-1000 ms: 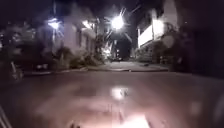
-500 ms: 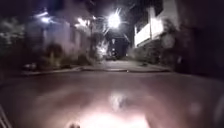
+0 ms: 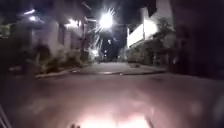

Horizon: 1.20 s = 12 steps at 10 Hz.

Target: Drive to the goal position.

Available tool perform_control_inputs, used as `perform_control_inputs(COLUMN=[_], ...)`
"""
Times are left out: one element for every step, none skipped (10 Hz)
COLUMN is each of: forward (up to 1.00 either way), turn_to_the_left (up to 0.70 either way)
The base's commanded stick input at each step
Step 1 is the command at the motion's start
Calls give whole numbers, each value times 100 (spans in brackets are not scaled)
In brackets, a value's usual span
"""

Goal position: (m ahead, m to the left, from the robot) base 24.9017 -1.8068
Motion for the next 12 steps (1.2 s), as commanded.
perform_control_inputs(forward=[100,100,100,100,100,100,100,100,100,100,100,100], turn_to_the_left=[0,0,0,0,0,0,0,0,23,24,0,0])
